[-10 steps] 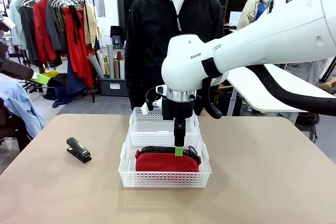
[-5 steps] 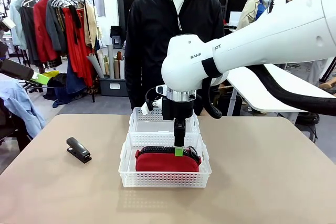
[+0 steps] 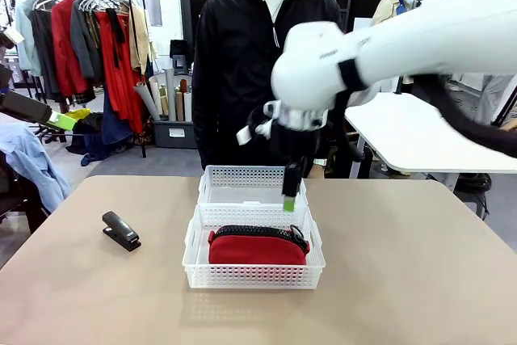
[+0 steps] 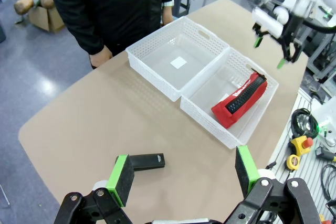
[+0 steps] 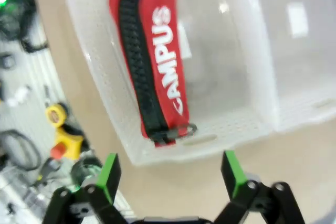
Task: Distribute items into two baskets.
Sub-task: Pick up the Stapler that the person points to.
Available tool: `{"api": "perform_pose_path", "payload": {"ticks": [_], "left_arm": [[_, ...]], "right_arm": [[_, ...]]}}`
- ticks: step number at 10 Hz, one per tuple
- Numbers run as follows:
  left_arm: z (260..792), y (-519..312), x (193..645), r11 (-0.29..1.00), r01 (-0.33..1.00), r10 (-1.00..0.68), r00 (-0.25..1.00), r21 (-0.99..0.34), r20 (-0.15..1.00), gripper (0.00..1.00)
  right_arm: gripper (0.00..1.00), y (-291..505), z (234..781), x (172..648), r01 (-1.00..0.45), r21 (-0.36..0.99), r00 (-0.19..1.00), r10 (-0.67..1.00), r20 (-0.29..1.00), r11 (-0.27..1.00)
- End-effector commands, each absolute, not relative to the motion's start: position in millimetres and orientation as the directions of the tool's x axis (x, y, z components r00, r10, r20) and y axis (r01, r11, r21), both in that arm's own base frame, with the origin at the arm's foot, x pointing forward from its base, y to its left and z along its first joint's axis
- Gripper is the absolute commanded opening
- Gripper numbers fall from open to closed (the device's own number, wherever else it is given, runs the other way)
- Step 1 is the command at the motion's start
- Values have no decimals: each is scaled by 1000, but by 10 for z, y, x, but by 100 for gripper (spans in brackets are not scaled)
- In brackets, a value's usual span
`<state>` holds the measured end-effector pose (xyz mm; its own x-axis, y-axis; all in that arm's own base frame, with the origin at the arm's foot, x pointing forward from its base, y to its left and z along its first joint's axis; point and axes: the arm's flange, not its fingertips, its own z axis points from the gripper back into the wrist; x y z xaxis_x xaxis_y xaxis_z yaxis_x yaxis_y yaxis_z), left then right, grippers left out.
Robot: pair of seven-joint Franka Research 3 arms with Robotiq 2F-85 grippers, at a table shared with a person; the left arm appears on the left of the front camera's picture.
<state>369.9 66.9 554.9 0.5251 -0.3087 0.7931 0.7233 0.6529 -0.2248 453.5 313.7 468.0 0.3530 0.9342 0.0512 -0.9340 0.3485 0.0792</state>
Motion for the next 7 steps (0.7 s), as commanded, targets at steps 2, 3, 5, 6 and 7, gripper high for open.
{"api": "perform_pose_path", "payload": {"ticks": [2,3,5,6,7], "left_arm": [[5554,671,3701,653,725,-306,516,-218,800,100],[5554,671,3701,653,725,-306,516,-218,800,100],[5554,671,3701,653,725,-306,516,-218,800,100],[5554,671,3701,653,725,-306,516,-218,800,100],[5554,671,3701,653,725,-306,516,-218,800,100]], "right_arm": [[100,2202,5154,4076,-830,102,556,796,241,549],[100,1815,5372,3929,-791,143,605,725,330,595],[100,1125,5528,3722,-724,262,680,596,427,638],[100,887,5489,3570,-689,299,708,523,476,660],[100,591,5460,3362,-648,333,730,434,527,685]]}}
